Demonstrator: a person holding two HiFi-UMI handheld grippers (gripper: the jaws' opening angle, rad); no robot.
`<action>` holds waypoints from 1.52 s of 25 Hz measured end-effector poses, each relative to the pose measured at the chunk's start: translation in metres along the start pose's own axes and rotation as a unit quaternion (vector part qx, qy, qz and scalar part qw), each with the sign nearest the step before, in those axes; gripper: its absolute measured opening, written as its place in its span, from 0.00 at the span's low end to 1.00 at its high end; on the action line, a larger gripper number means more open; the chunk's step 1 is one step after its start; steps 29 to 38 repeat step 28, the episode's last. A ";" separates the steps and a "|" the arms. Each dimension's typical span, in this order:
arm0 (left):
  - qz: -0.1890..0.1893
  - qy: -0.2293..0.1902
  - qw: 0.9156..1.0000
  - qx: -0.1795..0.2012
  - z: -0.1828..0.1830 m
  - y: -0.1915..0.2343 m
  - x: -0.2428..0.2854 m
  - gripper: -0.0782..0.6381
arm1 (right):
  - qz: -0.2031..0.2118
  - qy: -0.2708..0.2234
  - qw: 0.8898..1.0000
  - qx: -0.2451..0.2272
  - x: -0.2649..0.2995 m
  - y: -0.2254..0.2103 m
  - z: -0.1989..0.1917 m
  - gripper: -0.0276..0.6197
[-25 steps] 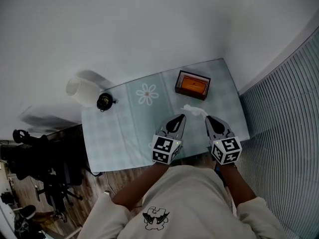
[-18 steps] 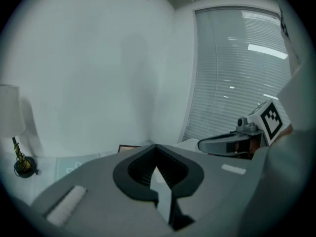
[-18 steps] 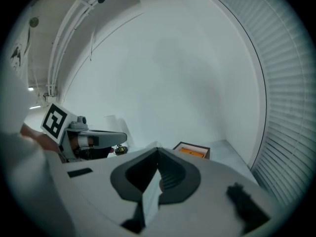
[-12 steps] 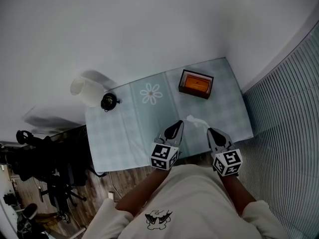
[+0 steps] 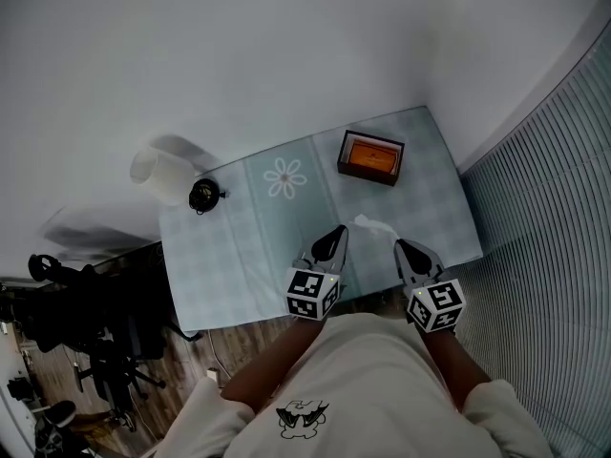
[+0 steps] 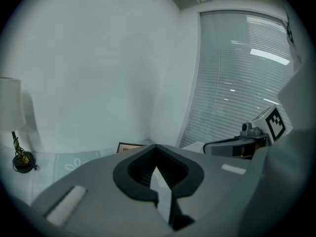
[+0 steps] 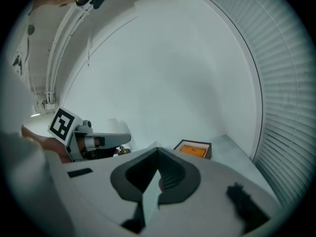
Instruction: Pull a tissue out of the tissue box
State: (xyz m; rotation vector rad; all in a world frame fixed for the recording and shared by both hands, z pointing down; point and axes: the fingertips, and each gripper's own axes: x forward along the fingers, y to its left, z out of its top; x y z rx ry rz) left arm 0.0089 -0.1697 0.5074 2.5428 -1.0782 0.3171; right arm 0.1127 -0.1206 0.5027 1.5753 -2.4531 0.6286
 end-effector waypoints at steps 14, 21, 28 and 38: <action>-0.007 0.002 1.000 -0.011 -0.004 -0.005 0.003 0.12 | -0.009 -0.003 1.000 0.004 0.002 0.000 0.002 0.06; -0.008 0.004 1.000 -0.012 -0.006 -0.007 0.003 0.12 | -0.009 -0.002 1.000 0.005 0.002 0.000 0.000 0.06; -0.010 0.006 1.000 -0.013 -0.007 -0.007 0.003 0.12 | -0.012 -0.002 1.000 0.005 0.005 0.000 0.002 0.06; -0.010 0.006 1.000 -0.013 -0.007 -0.007 0.003 0.12 | -0.012 -0.002 1.000 0.005 0.005 0.000 0.002 0.06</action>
